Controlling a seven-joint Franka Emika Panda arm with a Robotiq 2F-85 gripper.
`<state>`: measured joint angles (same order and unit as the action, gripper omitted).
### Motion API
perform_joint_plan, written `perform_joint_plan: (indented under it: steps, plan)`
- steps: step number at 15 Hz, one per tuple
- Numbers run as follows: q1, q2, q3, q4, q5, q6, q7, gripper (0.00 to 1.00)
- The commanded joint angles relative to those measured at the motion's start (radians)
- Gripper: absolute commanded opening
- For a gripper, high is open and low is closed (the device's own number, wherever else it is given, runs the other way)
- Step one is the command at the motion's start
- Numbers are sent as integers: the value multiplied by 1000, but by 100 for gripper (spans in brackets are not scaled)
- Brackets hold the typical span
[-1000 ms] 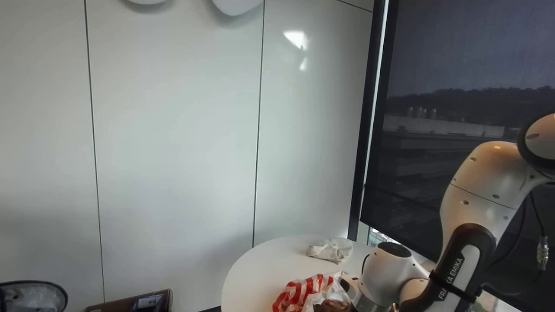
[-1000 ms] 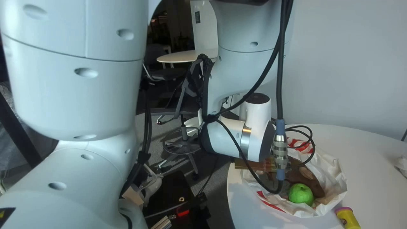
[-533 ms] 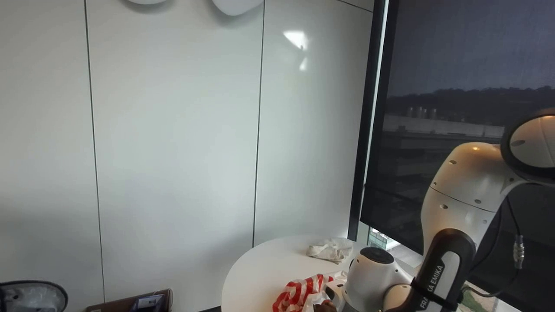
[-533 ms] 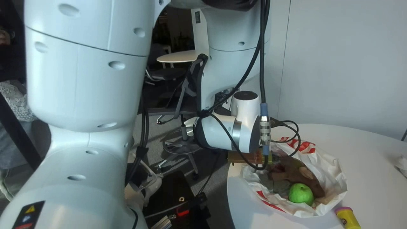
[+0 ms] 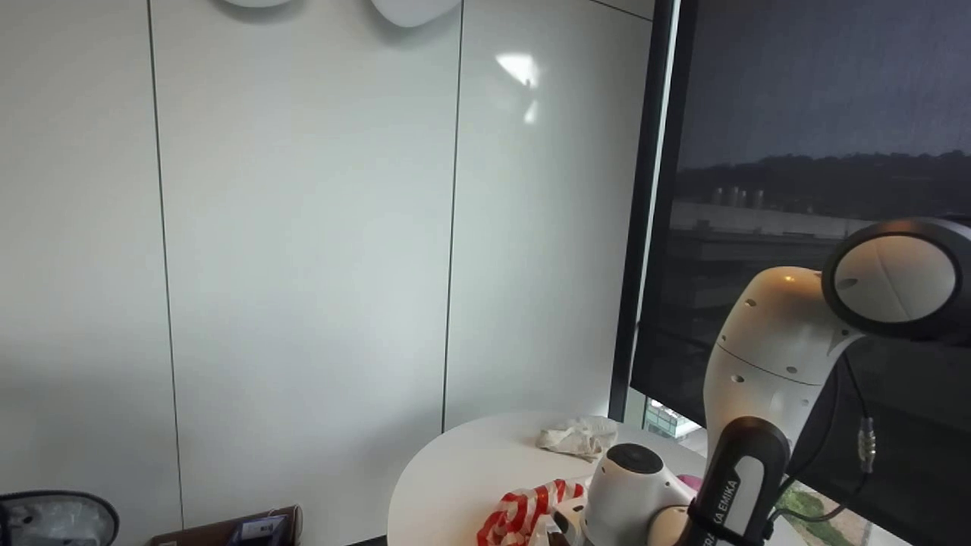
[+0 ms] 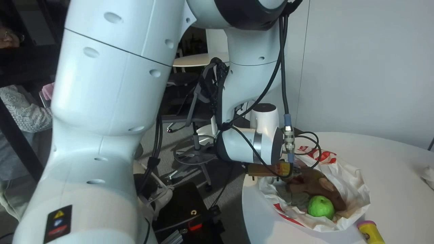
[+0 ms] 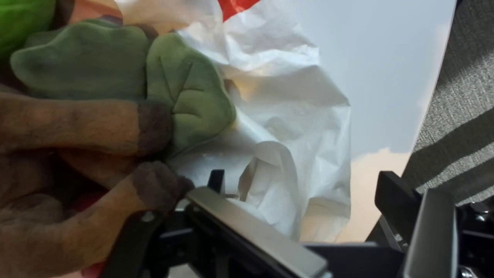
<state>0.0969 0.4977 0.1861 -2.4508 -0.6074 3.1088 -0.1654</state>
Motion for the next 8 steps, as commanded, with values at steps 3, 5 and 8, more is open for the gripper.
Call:
perform_joint_plan:
  steps: [3, 5, 8]
  plan:
    - [114, 95, -111, 92, -8, 9, 30, 73]
    - [121, 108, -116, 102, -1, 6, 24, 58]
    - [109, 99, -100, 99, 11, -39, 16, 33]
